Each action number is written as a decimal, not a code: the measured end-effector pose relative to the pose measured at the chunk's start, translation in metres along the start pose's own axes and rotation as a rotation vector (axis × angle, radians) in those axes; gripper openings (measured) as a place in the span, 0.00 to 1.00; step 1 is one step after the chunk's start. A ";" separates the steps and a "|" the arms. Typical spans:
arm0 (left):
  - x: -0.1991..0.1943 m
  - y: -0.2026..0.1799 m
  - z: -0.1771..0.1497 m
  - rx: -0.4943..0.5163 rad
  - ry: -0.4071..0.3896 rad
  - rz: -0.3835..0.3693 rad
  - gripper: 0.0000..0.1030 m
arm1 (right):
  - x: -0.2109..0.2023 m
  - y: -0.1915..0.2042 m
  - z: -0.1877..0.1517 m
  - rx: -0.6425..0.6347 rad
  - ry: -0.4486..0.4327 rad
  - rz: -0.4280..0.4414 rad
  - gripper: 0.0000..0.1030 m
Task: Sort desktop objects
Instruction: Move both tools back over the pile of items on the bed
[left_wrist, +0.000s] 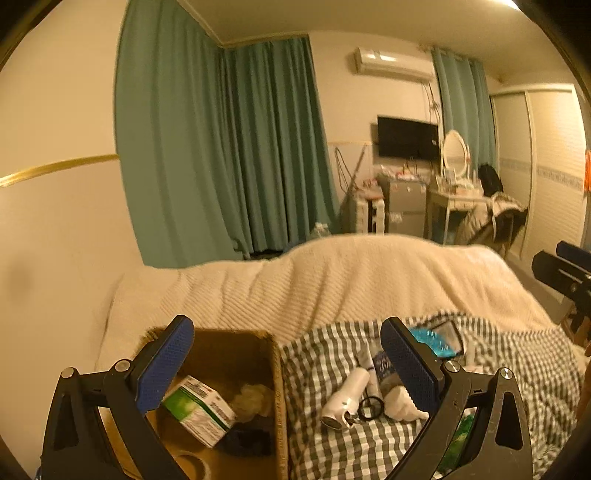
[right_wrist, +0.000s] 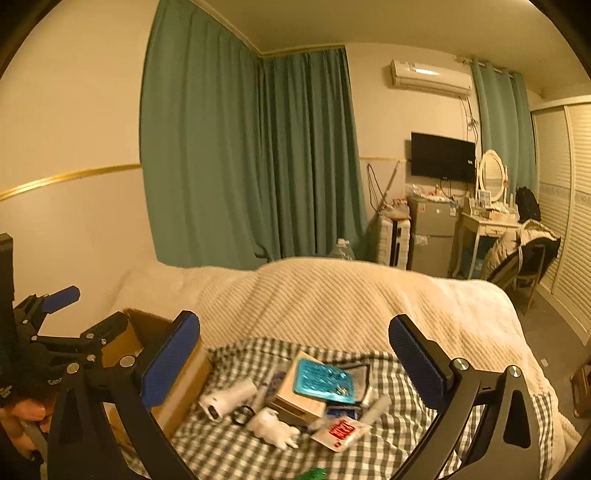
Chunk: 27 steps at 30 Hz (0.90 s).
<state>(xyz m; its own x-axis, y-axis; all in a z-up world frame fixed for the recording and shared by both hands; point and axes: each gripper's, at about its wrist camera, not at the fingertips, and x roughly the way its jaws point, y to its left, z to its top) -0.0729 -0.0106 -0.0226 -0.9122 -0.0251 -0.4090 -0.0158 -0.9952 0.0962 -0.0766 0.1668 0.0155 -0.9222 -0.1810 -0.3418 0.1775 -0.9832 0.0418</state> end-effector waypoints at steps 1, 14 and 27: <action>0.009 -0.004 -0.005 0.006 0.014 -0.005 1.00 | 0.006 -0.003 -0.005 -0.002 0.013 -0.004 1.00; 0.103 -0.051 -0.062 0.126 0.206 -0.049 1.00 | 0.093 -0.044 -0.075 -0.126 0.220 -0.063 0.99; 0.179 -0.060 -0.108 0.160 0.432 -0.044 1.00 | 0.176 -0.051 -0.138 -0.282 0.440 -0.008 0.82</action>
<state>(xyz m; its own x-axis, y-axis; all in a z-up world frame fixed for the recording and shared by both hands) -0.1915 0.0349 -0.1994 -0.6553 -0.0537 -0.7534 -0.1447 -0.9701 0.1950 -0.2010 0.1885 -0.1763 -0.7031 -0.0879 -0.7056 0.3132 -0.9292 -0.1963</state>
